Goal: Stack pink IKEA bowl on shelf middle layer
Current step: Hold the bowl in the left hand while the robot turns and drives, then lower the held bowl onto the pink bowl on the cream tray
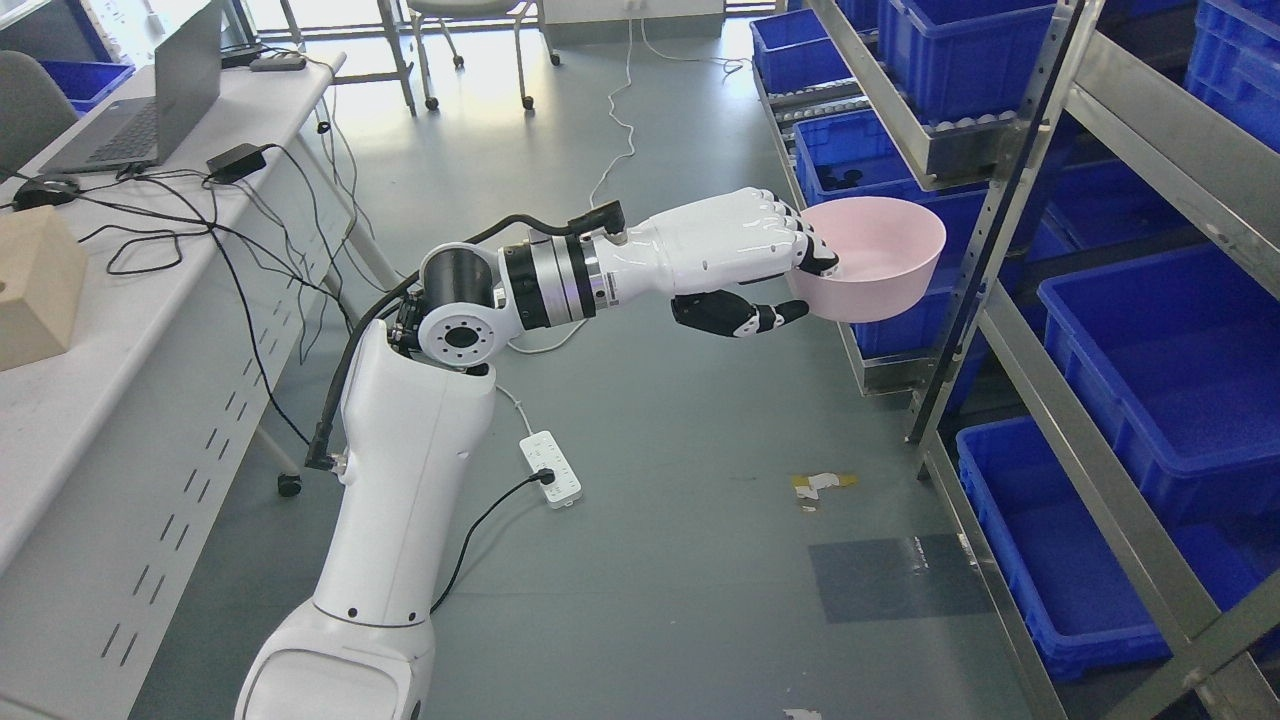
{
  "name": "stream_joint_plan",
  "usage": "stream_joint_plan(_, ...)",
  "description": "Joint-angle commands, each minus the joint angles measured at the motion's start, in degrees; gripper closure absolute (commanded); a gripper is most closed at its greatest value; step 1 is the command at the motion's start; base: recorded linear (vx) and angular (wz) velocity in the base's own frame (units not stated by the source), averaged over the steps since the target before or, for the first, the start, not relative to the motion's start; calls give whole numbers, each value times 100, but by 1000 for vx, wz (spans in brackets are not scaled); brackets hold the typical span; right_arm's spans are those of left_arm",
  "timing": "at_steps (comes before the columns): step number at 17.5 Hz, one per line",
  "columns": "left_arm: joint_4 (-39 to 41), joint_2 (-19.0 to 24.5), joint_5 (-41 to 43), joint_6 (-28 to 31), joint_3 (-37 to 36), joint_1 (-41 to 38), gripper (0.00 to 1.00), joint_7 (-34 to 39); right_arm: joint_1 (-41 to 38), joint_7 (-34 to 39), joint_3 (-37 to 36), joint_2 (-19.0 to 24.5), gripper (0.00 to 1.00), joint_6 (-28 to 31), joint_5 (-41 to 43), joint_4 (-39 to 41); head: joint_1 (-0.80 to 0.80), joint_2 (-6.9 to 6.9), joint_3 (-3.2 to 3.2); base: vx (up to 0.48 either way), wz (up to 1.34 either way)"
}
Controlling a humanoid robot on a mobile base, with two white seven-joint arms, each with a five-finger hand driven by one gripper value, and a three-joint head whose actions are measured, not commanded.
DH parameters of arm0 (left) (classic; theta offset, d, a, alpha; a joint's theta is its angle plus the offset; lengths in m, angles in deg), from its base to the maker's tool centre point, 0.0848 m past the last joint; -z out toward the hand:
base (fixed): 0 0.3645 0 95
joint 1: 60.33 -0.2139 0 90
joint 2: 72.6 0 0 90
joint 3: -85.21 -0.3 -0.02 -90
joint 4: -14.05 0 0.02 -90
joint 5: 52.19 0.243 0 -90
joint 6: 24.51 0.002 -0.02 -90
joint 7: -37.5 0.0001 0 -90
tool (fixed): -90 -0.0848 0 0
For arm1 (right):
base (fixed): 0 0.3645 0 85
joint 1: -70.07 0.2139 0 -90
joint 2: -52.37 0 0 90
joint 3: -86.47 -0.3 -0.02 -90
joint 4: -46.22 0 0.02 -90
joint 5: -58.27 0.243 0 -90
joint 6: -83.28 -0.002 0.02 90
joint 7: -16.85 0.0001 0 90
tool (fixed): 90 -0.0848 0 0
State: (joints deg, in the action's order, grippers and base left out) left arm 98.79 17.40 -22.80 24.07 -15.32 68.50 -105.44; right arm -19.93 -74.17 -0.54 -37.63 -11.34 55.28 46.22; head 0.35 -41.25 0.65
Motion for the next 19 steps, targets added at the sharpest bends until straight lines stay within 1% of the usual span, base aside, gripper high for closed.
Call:
stream_joint_plan(1,-53,100,15,11,-63,195,96,-6,-26,-3,0,-100,0,-4,0,100,0,0,0,90,-470)
stream_joint_plan(5,-97,100,-20,2,-63,248,95,-14,-26,-3,0,-100,0,-4,0,100,0,0,0,72,-612)
stream_joint_plan(10,-158,100,-82,20,288,1072,94,-32,-26,-3,0,-100,0,-4,0,100,0,0,0,65,-930)
stream_joint_plan(13,-387,100,-109,11,244,1206,94,-58,-26,-3,0,-100,0,-4,0,100,0,0,0,76,-1116)
stream_joint_plan(15,-632,100,214,11,236,1433,94,-76,-26,-3,0,-100,0,-4,0,100,0,0,0,84,-1137)
stream_joint_plan(19,-1379,100,1462,11,288,1996,95,-94,-18,-3,0,-100,0,-4,0,100,0,0,0,69,-1161)
